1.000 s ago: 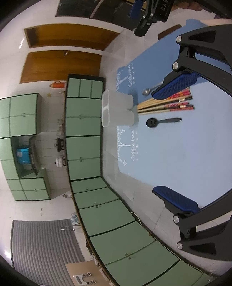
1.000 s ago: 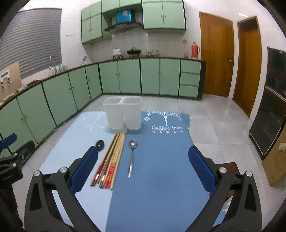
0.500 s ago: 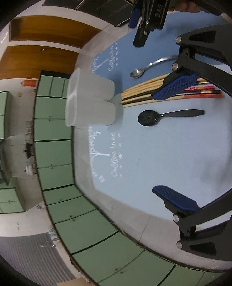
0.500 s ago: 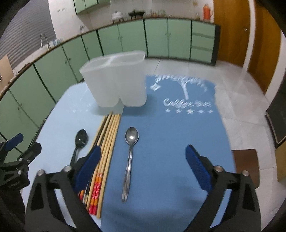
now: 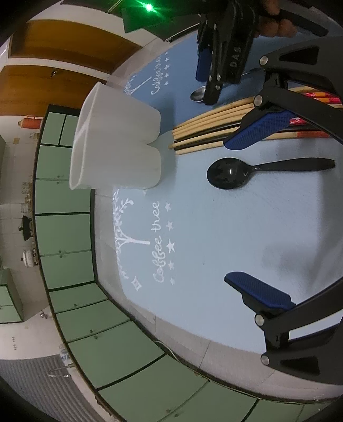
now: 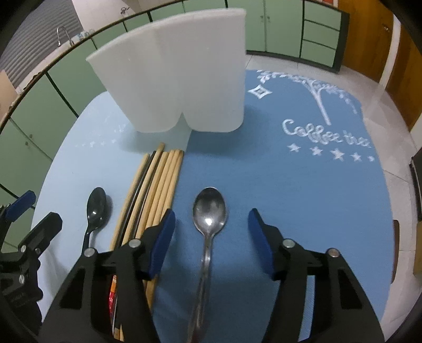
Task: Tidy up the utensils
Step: 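Reach the left tool to the black spoon while the right tool reaches the steel spoon, then close the right tool on the steel spoon while the left tool grasps the black spoon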
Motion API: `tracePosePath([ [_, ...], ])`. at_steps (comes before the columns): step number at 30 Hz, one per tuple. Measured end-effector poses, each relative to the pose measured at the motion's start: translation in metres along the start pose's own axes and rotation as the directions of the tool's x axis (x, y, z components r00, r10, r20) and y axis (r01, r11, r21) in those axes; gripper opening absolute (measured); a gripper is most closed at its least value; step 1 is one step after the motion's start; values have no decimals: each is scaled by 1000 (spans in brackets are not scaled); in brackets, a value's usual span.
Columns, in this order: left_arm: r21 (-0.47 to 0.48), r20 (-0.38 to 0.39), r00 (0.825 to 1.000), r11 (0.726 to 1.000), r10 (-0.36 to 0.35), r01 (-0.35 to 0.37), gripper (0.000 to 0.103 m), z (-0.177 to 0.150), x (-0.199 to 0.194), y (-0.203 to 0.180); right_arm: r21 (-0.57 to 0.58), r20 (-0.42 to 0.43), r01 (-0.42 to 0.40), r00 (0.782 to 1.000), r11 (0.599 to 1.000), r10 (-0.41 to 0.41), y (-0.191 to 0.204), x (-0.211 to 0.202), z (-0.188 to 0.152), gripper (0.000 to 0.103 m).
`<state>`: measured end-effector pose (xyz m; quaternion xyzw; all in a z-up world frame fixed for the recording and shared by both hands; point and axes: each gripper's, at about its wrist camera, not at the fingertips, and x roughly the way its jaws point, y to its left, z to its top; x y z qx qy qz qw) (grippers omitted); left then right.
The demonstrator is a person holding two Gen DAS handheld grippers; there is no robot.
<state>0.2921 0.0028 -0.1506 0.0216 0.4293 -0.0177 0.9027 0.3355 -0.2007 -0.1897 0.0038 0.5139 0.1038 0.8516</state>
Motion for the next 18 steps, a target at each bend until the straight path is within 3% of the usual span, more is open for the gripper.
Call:
tracePosePath([
  [1,-2,-4,1000,1000,-5,5,92,0,2,0,-12,6,12,1000,1000,-12,2,1,0,51],
  [3,-2,-9,1000,1000,-10,10,92,2,8,-2,-22,13,21,1000,1000,-21,3,2,1,35],
  [5,-1,-17,1000,1000,-12,12,92,2,14,-3,-17,14,9,1000,1000,-9,1,1,1,28],
  [14,-2,-49,999,1000,-14,14,91,7,39,-11,-17,37,0,999,1000,1,-1,-2,-5,28],
  [18,1,-84,996,1000,-6,6,84,7,55,-11,-13,41,-4,999,1000,5,-2,-5,-10,28],
])
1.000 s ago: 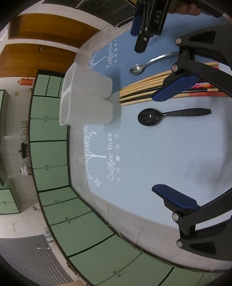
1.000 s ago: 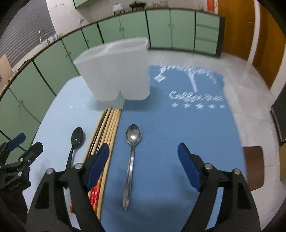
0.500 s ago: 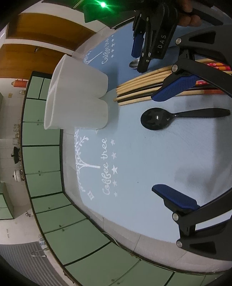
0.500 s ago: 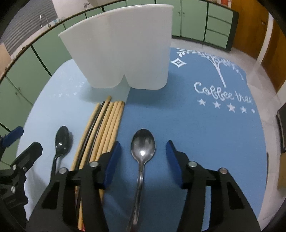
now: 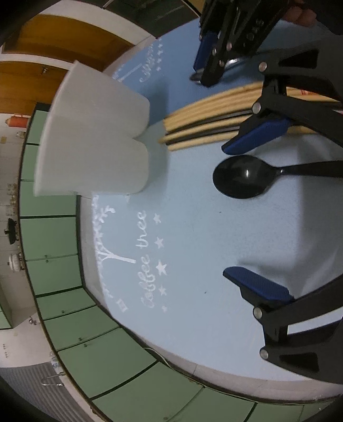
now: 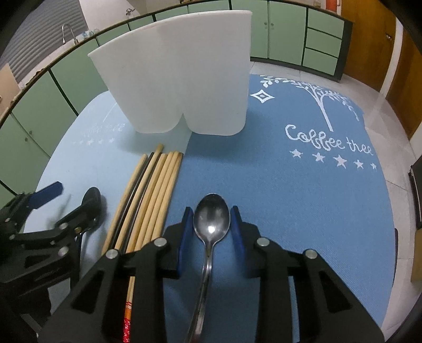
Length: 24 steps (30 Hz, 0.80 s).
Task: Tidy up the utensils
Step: 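Close the right tool on the steel spoon while the left tool grasps the black spoon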
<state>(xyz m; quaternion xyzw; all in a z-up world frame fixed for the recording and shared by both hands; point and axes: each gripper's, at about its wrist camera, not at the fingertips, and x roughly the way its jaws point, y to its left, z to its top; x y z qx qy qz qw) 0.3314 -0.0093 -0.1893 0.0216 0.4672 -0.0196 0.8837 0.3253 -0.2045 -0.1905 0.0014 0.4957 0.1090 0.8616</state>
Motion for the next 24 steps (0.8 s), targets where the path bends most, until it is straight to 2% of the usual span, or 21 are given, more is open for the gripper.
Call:
tracePosePath([
  [3,-25,-22,1000,1000,-17,17,84,-1,9,4,-1,-2,5,1000,1000,-5,0,0,0,29],
  [14,-49,-15,998,997,-59,59,86,0,3,2,24,-13,-9,1000,1000,10,-8,-1,-1,29],
  [19,-42,-39,999,999,-33,31,86,0,10,-3,22,-11,-3,1000,1000,4,-6,0,-1,29],
  [24,-25,-28,1000,1000,-11,11,84,-1,13,-6,23,-30,-2,1000,1000,3,-6,1,1,29],
])
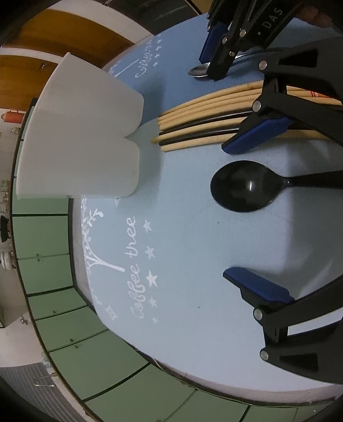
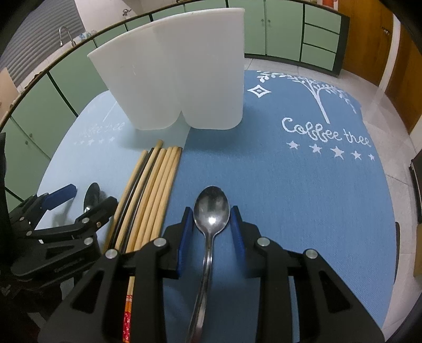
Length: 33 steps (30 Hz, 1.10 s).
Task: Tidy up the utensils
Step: 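Close the right tool on the steel spoon while the left tool grasps the black spoon, then lift both spoons and lower them into the white utensil holder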
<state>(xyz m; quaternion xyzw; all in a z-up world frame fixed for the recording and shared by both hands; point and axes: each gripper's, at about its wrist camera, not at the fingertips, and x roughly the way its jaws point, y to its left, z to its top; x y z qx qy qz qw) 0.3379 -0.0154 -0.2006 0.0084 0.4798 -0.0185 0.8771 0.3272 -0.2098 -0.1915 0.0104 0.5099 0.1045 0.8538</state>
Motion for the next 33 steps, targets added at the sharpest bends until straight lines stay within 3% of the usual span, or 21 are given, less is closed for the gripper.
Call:
tracePosePath([
  [4,14,12,1000,1000,6,-6,64,0,-2,-7,3,-13,10,1000,1000,-10,1,1,1,29],
  [6,37,20,1000,999,2,-3,40,0,-5,-13,-10,-20,27,999,1000,-27,4,3,3,27],
  [7,43,24,1000,999,1,-2,34,0,-7,-15,-13,-23,32,999,999,-32,6,3,3,27],
  [12,22,50,998,999,-42,41,34,-3,-12,-9,3,-6,6,1000,1000,-6,1,1,1,26],
  [17,-4,183,979,996,-87,89,34,-9,-41,4,-1,132,-6,991,1000,7,-5,-27,-4,26],
  [24,-2,352,930,993,-108,116,34,-10,-84,9,-1,271,-112,956,994,108,-16,-65,-2,26],
  [33,20,485,863,988,-143,152,34,19,-119,6,-17,417,-168,895,986,160,-25,-112,19,26],
])
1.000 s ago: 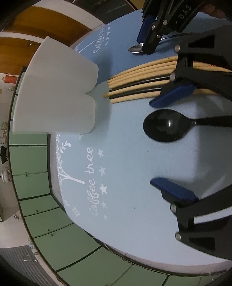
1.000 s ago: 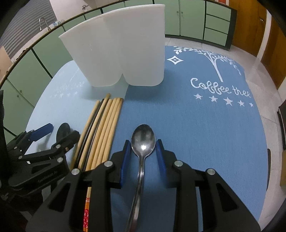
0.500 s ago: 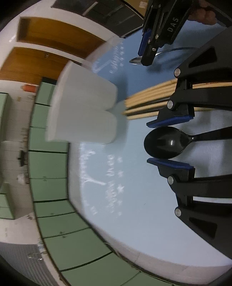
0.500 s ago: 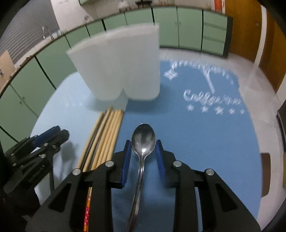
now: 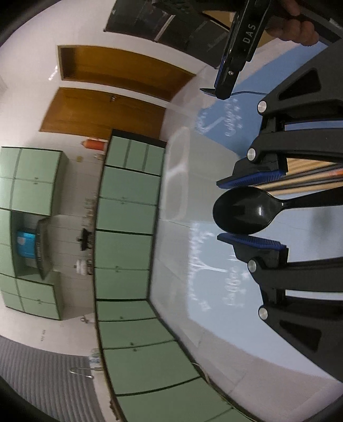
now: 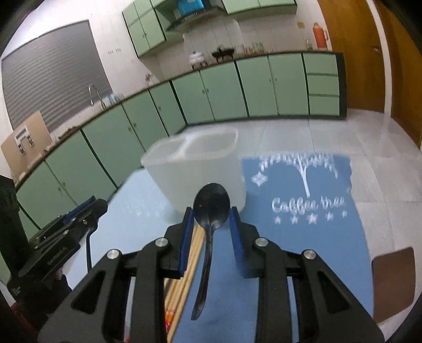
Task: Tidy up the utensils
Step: 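Lift both spoons and lower them into the white utensil holder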
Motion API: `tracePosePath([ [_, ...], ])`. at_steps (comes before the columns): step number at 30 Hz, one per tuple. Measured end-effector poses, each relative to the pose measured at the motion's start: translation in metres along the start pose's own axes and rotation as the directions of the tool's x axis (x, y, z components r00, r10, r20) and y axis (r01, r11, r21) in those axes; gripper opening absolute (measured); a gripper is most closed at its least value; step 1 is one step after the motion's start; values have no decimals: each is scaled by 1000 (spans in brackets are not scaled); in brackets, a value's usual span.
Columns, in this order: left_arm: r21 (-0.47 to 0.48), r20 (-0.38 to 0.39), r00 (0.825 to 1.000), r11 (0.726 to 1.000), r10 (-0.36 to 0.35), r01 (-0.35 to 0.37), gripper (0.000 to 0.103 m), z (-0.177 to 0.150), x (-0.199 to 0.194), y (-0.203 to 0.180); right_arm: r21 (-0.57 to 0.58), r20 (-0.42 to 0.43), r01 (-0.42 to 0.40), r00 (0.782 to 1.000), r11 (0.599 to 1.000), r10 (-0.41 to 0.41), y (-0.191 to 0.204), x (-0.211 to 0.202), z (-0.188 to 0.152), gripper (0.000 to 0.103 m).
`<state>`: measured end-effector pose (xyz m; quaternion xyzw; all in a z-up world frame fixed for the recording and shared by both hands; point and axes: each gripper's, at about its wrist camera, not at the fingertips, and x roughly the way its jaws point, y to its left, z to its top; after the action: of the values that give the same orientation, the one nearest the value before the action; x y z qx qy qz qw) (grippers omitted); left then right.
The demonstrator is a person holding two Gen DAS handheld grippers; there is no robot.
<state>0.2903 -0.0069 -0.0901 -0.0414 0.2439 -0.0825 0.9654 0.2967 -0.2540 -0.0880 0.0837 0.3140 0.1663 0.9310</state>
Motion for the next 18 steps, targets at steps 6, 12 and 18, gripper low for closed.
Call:
tracePosePath([
  [6,-2,115,993,999,-35,36,34,50,9,-3,-27,99,-49,994,998,51,1,-16,52,26],
  [12,-7,234,970,998,-57,61,34,110,35,-9,-75,184,-30,982,997,43,3,-12,104,26],
  [18,6,278,959,998,-59,60,34,141,77,-17,-55,237,26,971,998,-12,-6,26,140,26],
])
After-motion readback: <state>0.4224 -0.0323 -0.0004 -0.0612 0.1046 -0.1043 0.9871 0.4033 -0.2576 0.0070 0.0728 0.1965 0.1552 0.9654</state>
